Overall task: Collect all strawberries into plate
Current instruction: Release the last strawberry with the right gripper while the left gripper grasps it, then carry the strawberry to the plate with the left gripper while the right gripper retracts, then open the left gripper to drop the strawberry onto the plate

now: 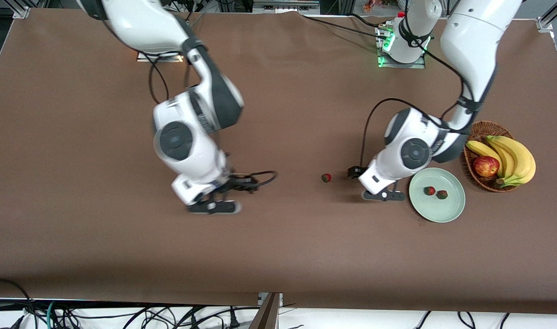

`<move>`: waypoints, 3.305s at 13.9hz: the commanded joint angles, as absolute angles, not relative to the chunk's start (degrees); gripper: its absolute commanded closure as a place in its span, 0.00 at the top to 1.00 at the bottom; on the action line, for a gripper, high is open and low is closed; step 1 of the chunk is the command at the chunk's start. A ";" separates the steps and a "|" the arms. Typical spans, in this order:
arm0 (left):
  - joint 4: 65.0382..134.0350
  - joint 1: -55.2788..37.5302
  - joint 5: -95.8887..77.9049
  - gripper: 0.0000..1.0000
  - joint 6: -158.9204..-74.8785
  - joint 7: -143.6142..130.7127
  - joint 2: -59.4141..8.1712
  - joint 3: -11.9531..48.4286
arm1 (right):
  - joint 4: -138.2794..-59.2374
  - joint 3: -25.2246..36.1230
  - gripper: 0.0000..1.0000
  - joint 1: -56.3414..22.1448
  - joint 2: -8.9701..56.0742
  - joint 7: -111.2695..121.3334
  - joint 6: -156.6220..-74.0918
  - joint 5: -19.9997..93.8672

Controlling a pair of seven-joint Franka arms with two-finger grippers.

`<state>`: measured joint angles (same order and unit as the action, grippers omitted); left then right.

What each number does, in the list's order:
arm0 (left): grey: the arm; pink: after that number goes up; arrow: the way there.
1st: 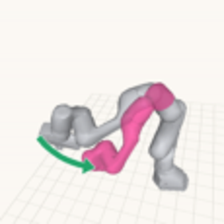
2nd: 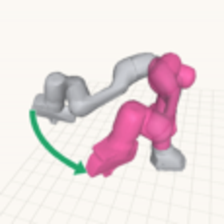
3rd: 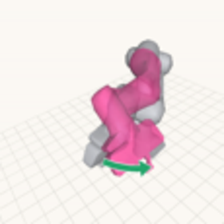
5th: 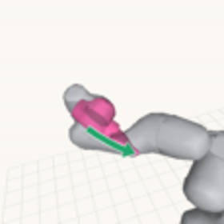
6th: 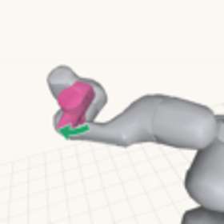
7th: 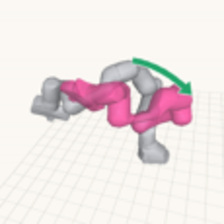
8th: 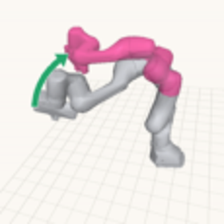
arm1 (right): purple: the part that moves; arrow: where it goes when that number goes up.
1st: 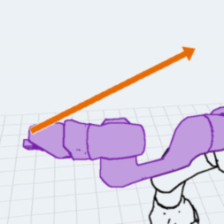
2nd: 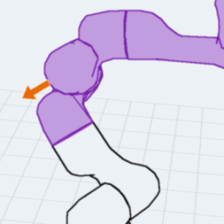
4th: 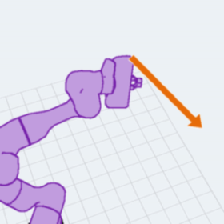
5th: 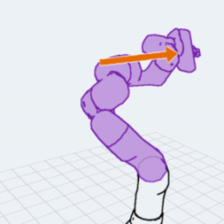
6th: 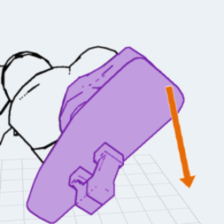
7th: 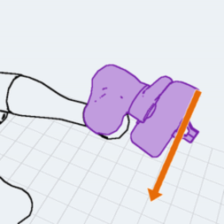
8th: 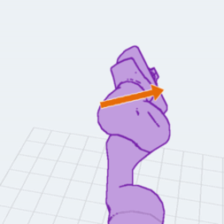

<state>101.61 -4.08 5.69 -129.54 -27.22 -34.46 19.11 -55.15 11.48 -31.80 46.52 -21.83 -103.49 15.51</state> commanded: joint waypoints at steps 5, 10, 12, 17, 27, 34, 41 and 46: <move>100.63 -11.77 9.12 1.00 -137.98 -46.13 -38.84 17.93 | -57.65 10.64 1.00 -19.08 37.54 -6.43 -87.03 7.84; 100.63 -12.92 13.80 1.00 -139.74 -49.22 -40.08 17.93 | -69.40 10.20 1.00 -12.57 24.55 -1.23 -85.61 4.14; 100.72 -12.92 13.80 0.87 -139.92 -49.22 -40.60 17.93 | -75.56 8.54 1.00 -9.60 18.31 -1.76 -85.69 4.13; 100.90 -12.83 13.80 0.44 -139.83 -49.22 -40.61 17.93 | -84.37 2.04 1.00 -4.40 8.37 -1.06 -85.34 -3.93; 100.72 -8.45 21.52 0.06 -124.30 -38.17 -36.57 17.40 | -90.26 -3.43 1.00 -1.23 1.49 -4.46 -84.21 -3.96; 100.46 -6.95 43.76 0.10 -111.80 -22.36 -35.16 16.44 | -88.07 -2.99 1.00 -1.49 3.60 -5.54 -83.50 -4.22; 93.43 5.80 33.69 0.78 -115.21 13.09 -36.74 16.96 | -87.63 -2.99 1.00 -1.49 3.95 -5.62 -83.58 -4.31; 93.43 6.86 31.91 1.00 -116.28 13.27 -36.65 17.05 | -87.63 -2.99 1.00 -1.49 3.96 -5.80 -83.58 -4.22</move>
<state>94.43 6.80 33.92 -116.57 12.31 -36.50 16.69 -88.39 -2.25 -2.05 3.79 -5.05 -83.89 -3.34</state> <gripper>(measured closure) 0.110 0.000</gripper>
